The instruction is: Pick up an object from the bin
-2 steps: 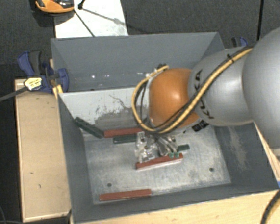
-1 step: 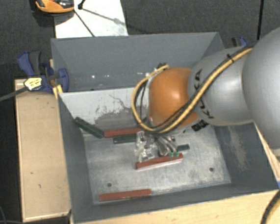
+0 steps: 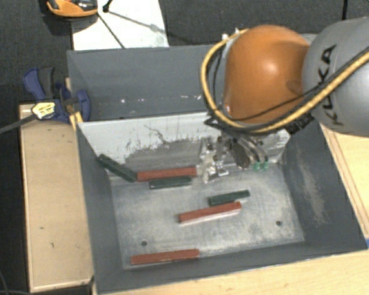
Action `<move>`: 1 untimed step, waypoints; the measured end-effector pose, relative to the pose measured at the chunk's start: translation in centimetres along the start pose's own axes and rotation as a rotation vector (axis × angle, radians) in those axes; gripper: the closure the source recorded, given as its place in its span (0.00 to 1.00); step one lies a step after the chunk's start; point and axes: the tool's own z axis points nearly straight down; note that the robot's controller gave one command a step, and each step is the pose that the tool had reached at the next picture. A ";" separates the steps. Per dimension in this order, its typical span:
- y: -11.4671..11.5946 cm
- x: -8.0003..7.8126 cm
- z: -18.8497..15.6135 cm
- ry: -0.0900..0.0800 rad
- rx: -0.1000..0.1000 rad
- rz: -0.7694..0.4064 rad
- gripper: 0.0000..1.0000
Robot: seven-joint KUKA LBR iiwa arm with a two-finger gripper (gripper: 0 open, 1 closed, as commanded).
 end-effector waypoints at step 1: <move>0.0 0.1 0.1 0.002 0.000 0.003 0.00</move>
Offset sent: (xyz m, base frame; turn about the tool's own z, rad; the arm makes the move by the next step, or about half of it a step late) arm 0.0000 0.0000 0.0000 0.0000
